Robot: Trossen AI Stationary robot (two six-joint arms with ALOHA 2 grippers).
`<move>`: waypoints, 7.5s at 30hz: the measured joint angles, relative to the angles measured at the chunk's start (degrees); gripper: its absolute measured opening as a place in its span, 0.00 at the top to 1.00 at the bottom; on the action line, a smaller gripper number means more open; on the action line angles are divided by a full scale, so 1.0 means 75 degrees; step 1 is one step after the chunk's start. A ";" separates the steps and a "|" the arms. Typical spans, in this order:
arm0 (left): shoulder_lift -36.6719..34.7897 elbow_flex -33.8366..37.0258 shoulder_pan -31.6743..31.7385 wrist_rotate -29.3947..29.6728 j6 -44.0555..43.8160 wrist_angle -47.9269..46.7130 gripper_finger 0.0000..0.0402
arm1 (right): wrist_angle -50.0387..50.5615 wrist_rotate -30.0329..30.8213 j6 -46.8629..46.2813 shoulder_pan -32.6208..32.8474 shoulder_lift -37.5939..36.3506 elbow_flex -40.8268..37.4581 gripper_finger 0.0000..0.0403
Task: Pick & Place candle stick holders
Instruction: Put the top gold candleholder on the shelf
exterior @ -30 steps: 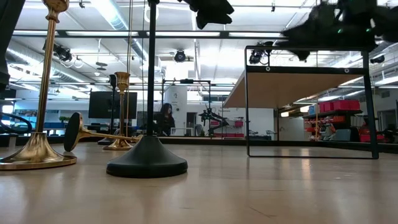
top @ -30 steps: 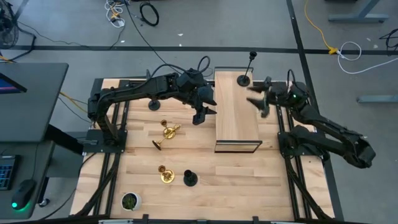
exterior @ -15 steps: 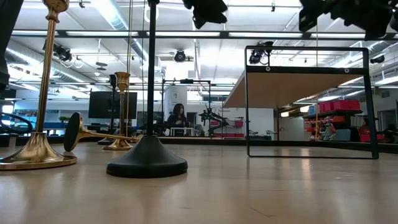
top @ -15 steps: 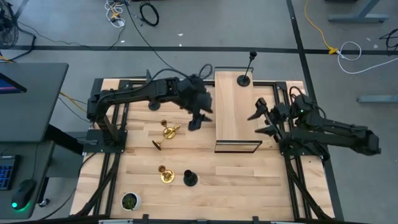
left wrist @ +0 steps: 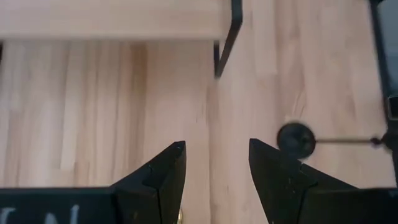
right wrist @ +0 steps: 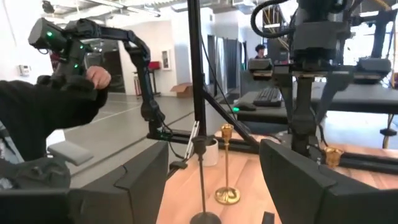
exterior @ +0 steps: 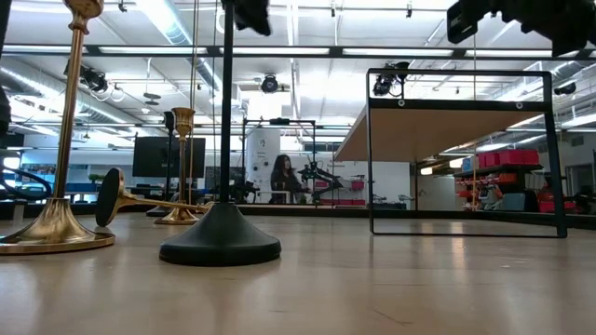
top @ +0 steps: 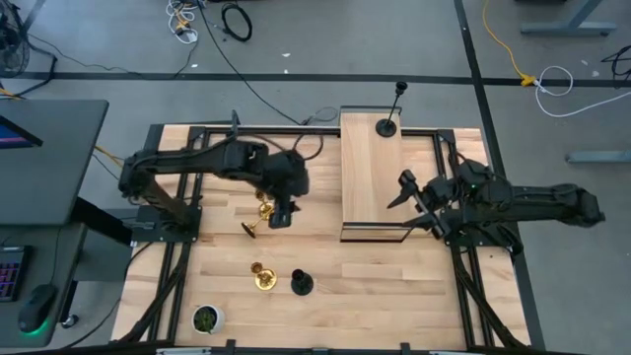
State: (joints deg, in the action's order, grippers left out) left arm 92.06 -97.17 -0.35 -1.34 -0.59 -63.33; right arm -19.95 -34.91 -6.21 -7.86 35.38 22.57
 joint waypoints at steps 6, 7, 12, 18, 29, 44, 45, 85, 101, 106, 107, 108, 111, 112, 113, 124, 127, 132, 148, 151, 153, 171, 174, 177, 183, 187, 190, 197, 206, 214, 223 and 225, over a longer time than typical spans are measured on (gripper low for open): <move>-0.1460 0.1888 -0.0484 0.0781 -0.1287 0.0267 0.56 | -0.0070 0.0020 0.0147 0.0158 0.0082 -0.0001 0.38; -0.1747 0.2241 -0.0583 0.0937 -0.1541 0.0439 0.56 | -0.0061 0.0020 0.0147 0.0164 0.0088 -0.0001 0.38; -0.3126 0.3888 -0.1199 0.1862 -0.2935 0.1075 0.56 | -0.0083 0.0068 0.0210 0.0166 0.0095 -0.0001 0.38; -0.4029 0.5578 -0.1887 0.2726 -0.4665 0.1155 0.56 | -0.0104 0.0539 0.0296 0.0163 0.0104 -0.0001 0.38; -0.4378 0.8186 -0.2508 0.5639 -0.5538 0.3660 0.56 | -0.0118 0.0600 0.0298 0.0163 0.0107 -0.0001 0.38; -0.4379 1.0674 -0.2493 0.6944 -0.4571 0.8841 0.56 | -0.0112 0.0603 0.0304 0.0163 0.0110 -0.0001 0.38; -0.4379 1.0817 -0.2493 0.6921 -0.4423 0.9221 0.56 | -0.0106 0.0603 0.0304 0.0163 0.0110 -0.0001 0.38; -0.4367 1.2025 -0.1424 0.5490 -0.2430 1.2869 0.91 | -0.0066 0.0603 0.0301 0.0163 0.0119 -0.0001 0.38; -0.4477 1.1775 -0.1424 0.5449 -0.1897 1.3636 0.91 | 0.0097 0.0999 0.0258 0.0160 0.0219 -0.0001 0.38; -0.4801 1.0955 -0.1424 0.5316 -0.0628 1.3570 0.91 | 0.0110 0.1005 0.0252 0.0160 0.0380 -0.0001 0.38; -0.4880 1.0731 -0.1424 0.5251 -0.0369 1.3471 0.91 | 0.0112 0.1002 0.0252 0.0163 0.0414 -0.0001 0.38; -0.4963 1.0490 -0.1424 0.5172 -0.0114 1.3333 0.91 | 0.0096 0.1005 0.0252 0.0160 0.0443 -0.0001 0.38; -0.5182 0.9649 -0.1418 0.4946 0.0173 1.2316 0.91 | 0.0097 0.1005 0.0233 0.0160 0.0524 -0.0001 0.38; -0.5218 0.9336 -0.1400 0.4930 0.0165 1.1837 0.91 | 0.0097 0.1004 0.0231 0.0161 0.0553 -0.0001 0.38; -0.5232 0.9018 -0.1379 0.4883 0.0135 1.1318 0.91 | 0.0093 0.1003 0.0231 0.0161 0.0586 0.0000 0.38; -0.4654 0.6082 -0.0454 0.2104 -0.0457 0.9052 0.91 | -0.0232 0.1799 0.0205 0.0160 0.0929 0.0001 0.38; -0.4226 0.5559 -0.0221 0.1370 -0.0385 0.9058 0.91 | -0.0599 0.1813 0.0194 0.0163 0.1026 0.0002 0.38; -0.3079 0.4853 0.0044 0.0285 -0.0317 0.9208 0.91 | -0.1165 0.2348 0.0174 0.0160 0.1257 0.0002 0.38; -0.0219 0.2545 0.0255 -0.1535 0.0370 0.9297 0.89 | -0.3730 0.3045 0.0147 0.0387 0.3057 0.0005 0.41; -0.0010 0.2435 0.0255 -0.1603 0.0374 0.9303 0.90 | -0.3940 0.3482 0.0159 0.0470 0.3428 0.0004 0.45; 0.0083 0.2428 0.0255 -0.1603 0.0374 0.9329 0.90 | -0.4104 0.3577 0.0275 0.0538 0.3633 0.0005 0.47; 0.0092 0.2428 0.0325 -0.1604 0.0380 0.9526 0.89 | -0.5166 0.3596 0.0523 0.1026 0.5201 0.0815 0.52; 0.0092 0.2428 0.0325 -0.1603 0.0380 0.9488 0.90 | -0.5093 0.3597 0.0526 0.1026 0.5331 0.0979 0.53; 0.0092 0.2428 0.0325 -0.1603 0.0381 0.9465 0.88 | -0.5075 0.3596 0.0520 0.1029 0.5390 0.1100 0.57; 0.0091 0.2431 0.0325 -0.1600 0.0399 0.9455 0.89 | -0.4843 0.3593 0.0525 0.1031 0.5402 0.1151 0.83; 0.0083 0.2431 0.0331 -0.1564 0.0513 0.9405 0.88 | -0.4747 0.3571 0.0659 0.1034 0.5402 0.1151 0.97; 0.0083 0.2434 0.0331 -0.1546 0.0516 0.9368 0.86 | -0.4705 0.3567 0.0597 0.1034 0.5402 0.1151 0.97; 0.0071 0.2434 0.0328 -0.1353 0.0534 0.9352 0.85 | -0.4739 0.3833 0.0694 0.1032 0.5402 0.1151 0.99; -0.0290 0.2434 0.0508 -0.1274 0.0572 0.8635 0.84 | -0.4206 0.4204 0.0903 0.1022 0.4957 0.1151 0.99; -0.0653 0.2443 0.0669 -0.1233 0.0572 0.8071 0.84 | -0.3778 0.4849 0.1230 0.0674 0.4007 0.0749 0.99; -0.0631 0.2446 0.0651 -0.1209 0.0574 0.7981 0.84 | -0.4563 0.4960 0.0741 -0.0479 0.3568 0.0215 0.99; -0.0631 0.2501 0.0649 -0.1204 0.0575 0.8069 0.84 | -0.4839 0.4916 0.0744 -0.0710 0.3698 0.0215 0.99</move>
State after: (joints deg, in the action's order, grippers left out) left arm 87.33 -78.41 4.51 -10.37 3.73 -2.81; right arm -56.25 1.95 -0.62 -13.18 63.12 24.18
